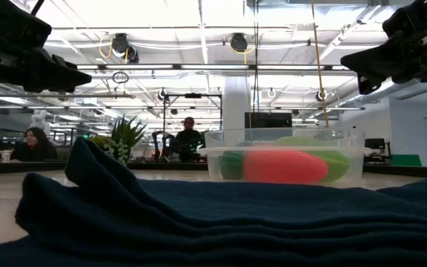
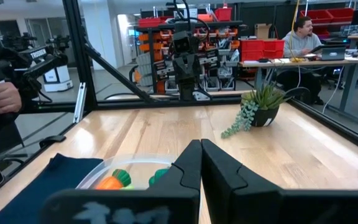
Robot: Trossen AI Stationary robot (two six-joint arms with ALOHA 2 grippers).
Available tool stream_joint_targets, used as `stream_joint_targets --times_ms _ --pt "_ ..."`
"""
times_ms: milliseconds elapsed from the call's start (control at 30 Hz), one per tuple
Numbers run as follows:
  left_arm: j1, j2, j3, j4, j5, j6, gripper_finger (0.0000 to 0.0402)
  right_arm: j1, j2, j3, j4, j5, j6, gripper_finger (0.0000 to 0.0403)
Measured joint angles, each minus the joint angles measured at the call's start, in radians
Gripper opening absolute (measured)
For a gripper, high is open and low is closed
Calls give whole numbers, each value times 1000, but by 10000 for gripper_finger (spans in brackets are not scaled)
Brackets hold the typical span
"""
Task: Pick and placing Produce into tupperware
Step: Return to Home Position
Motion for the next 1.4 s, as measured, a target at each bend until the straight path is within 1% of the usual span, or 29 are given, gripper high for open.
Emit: stream_joint_targets --times_ms 233,533,733,967,1400 --pt "0 0 0 -6 0 24 0 0 0 0 -50 0 0 0" --pt "-2 0 -1 -21 1 -3 0 0 0 0 -13 0 8 0" --pt "-6 0 -1 -10 1 29 0 0 -1 0 50 0 2 0" --pt "-6 -1 -1 1 1 54 0 0 -11 0 46 1 0 0" --pt "-6 -1 -1 -19 3 14 0 0 -22 0 39 3 6 0"
